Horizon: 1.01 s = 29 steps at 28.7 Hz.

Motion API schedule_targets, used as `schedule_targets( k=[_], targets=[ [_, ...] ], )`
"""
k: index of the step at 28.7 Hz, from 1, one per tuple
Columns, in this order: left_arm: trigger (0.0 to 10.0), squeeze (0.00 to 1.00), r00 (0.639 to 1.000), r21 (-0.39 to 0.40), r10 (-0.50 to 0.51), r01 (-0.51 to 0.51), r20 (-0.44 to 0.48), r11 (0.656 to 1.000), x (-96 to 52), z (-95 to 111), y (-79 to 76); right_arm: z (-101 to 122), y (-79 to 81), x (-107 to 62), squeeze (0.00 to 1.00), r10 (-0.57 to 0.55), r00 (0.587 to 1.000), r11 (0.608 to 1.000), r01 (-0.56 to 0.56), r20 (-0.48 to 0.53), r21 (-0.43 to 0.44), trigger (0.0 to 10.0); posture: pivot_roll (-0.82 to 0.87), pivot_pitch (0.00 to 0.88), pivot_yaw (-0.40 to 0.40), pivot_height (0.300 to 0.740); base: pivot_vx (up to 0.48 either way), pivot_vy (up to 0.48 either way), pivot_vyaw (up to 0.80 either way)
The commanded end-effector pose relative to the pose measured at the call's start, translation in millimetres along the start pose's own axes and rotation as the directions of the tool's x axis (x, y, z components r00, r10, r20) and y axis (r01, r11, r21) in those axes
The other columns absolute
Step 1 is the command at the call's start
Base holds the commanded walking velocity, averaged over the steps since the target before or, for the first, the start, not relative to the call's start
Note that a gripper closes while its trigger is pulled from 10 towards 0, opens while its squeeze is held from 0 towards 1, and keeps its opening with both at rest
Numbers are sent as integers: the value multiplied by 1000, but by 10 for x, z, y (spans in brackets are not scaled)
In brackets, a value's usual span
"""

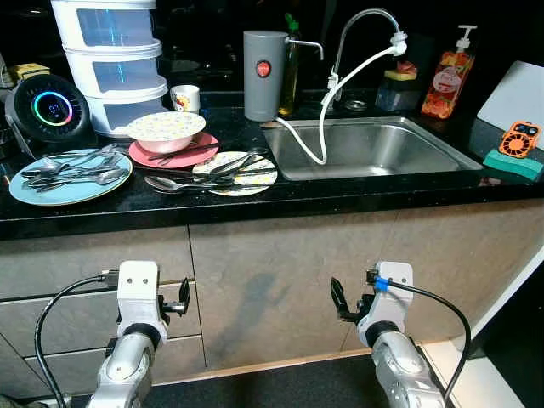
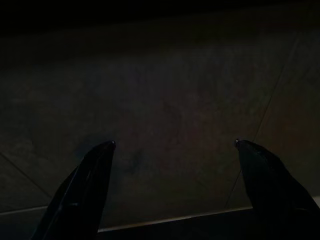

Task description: Kitchen organization

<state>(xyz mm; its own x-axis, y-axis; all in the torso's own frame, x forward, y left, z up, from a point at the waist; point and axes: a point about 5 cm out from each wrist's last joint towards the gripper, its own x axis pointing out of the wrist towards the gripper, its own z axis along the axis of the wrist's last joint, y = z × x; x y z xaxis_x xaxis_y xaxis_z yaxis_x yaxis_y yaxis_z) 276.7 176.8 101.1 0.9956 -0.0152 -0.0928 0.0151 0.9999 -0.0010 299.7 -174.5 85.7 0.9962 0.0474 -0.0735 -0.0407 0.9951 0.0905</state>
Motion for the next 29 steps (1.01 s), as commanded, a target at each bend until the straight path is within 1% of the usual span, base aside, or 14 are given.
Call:
schedule_targets(
  k=[1, 6, 17, 21, 22, 29],
  targets=[
    [10000, 0, 1000, 12, 4, -4, -25, 1000, -29, -62, 14, -33, 31, -14, 0, 19, 1000, 1000, -19, -12, -13, 10000, -49, 79, -42, 740, 0, 0, 0],
    [10000, 0, 1000, 20, 13, -13, -27, 1000, -63, -102, -5, -60, 47, -19, 0, 34, 999, 999, -35, -24, -22, 10000, -49, 82, -54, 740, 0, 0, 0],
    [10000, 0, 1000, 18, 18, -18, -23, 1000, -55, -95, 3, -45, 54, 7, 0, 39, 999, 999, -40, -22, -24, 10000, -51, 83, -55, 740, 0, 0, 0],
    [10000, 0, 1000, 17, 7, -6, -16, 1000, -37, -78, -6, -64, 48, -12, 0, 33, 999, 999, -34, -24, -17, 10000, -51, 83, -55, 740, 0, 0, 0],
    [10000, 0, 1000, 15, 0, 0, -14, 1000, -36, -75, -16, -66, 50, -23, 0, 33, 999, 999, -33, -23, -15, 10000, -58, 87, -41, 740, 0, 0, 0],
    [10000, 0, 1000, 10, -21, 21, -14, 1000, -43, -82, -73, -77, 59, -54, 0, 33, 999, 999, -33, -25, -7, 10000, -61, 91, -39, 740, 0, 0, 0]
  ],
)
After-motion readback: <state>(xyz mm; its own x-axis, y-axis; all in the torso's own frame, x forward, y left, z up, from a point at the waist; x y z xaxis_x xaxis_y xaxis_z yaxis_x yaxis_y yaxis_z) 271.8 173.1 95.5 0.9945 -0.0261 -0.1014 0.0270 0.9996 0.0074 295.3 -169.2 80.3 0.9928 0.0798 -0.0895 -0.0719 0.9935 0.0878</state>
